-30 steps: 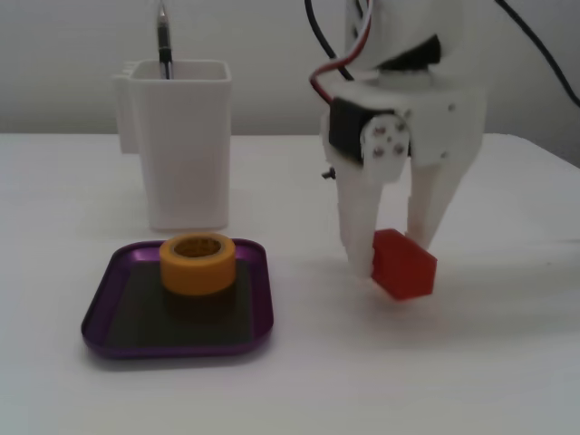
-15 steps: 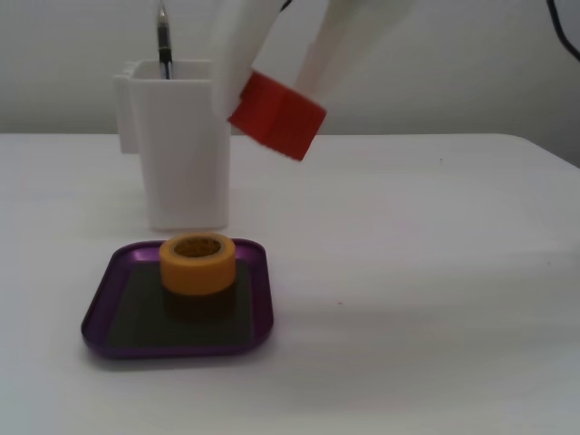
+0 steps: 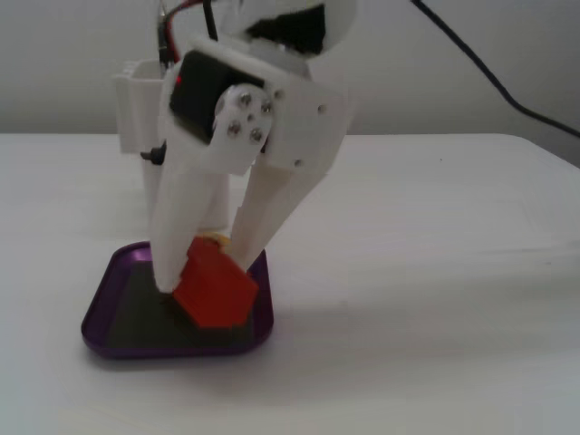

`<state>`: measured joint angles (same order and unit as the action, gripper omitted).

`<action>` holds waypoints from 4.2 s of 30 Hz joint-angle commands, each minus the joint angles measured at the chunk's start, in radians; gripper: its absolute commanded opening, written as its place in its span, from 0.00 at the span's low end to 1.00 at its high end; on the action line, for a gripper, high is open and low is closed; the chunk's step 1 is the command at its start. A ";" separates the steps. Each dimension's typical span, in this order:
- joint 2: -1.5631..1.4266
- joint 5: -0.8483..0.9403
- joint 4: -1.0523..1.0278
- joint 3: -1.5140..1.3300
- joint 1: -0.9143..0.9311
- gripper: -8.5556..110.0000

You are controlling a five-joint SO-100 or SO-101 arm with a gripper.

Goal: Pick up the red cube and place it in the box.

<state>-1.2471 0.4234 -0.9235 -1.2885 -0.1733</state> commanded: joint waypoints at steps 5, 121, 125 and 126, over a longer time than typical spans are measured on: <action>0.044 0.012 0.064 0.048 0.063 0.07; -2.198 -0.413 -0.129 -1.799 0.187 0.07; -2.198 -0.413 -0.117 -1.804 0.190 0.07; -2.198 -0.411 -0.115 -1.804 0.190 0.07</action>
<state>-3.3610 0.0153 -1.0508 -3.0818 0.0215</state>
